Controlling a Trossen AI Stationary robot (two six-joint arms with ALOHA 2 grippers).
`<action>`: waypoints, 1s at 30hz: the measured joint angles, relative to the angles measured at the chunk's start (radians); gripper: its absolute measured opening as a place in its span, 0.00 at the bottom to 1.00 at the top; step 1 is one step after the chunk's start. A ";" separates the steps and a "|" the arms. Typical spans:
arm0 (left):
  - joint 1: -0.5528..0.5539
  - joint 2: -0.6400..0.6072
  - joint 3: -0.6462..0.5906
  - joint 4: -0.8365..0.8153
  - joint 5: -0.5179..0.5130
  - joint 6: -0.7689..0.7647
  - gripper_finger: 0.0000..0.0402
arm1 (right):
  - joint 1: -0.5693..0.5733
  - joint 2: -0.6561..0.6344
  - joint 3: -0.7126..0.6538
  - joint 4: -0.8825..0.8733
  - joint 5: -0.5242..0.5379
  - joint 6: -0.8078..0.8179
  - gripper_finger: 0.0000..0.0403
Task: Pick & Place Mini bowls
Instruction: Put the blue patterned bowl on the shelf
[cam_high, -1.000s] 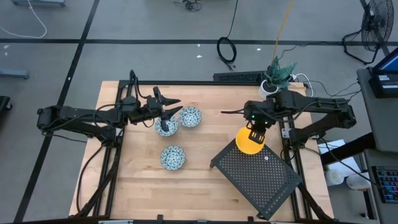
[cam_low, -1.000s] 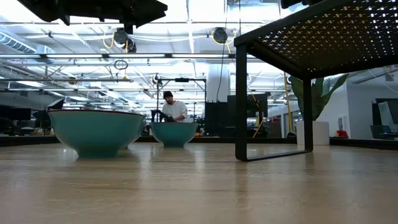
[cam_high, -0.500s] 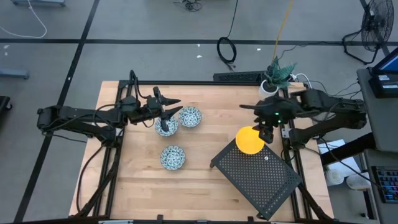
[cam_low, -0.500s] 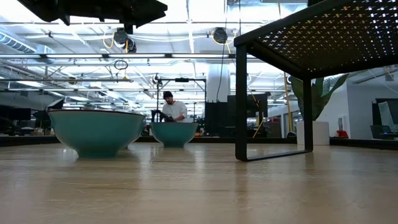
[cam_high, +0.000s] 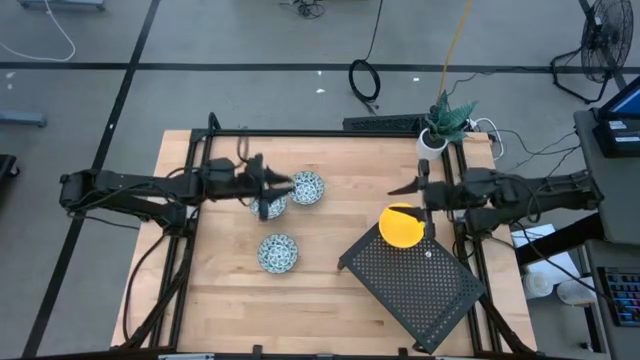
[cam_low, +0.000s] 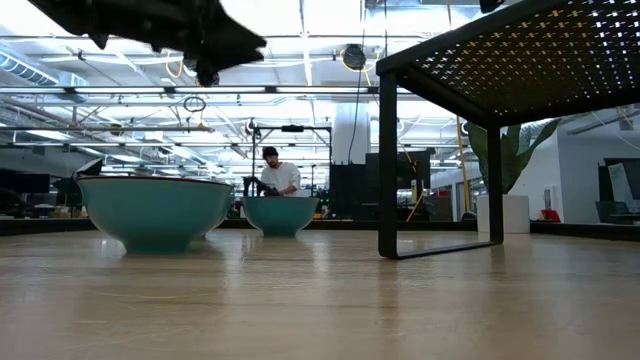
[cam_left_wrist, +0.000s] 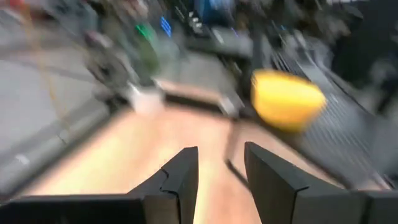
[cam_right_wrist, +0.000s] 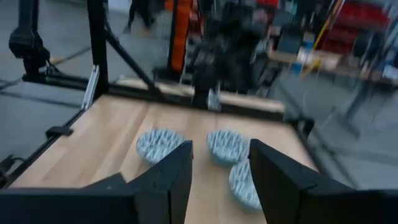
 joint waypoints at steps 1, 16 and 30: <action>-0.006 -0.001 0.001 -0.052 0.042 -0.004 0.33 | 0.000 -0.017 -0.030 0.039 0.000 -0.023 0.37; -0.381 0.044 0.258 -1.013 -0.059 -0.610 0.33 | 0.000 -0.117 -0.127 0.089 0.000 -0.114 0.37; -0.421 0.237 0.257 -1.141 -0.018 -0.898 0.33 | 0.000 -0.115 -0.127 0.090 0.000 -0.111 0.37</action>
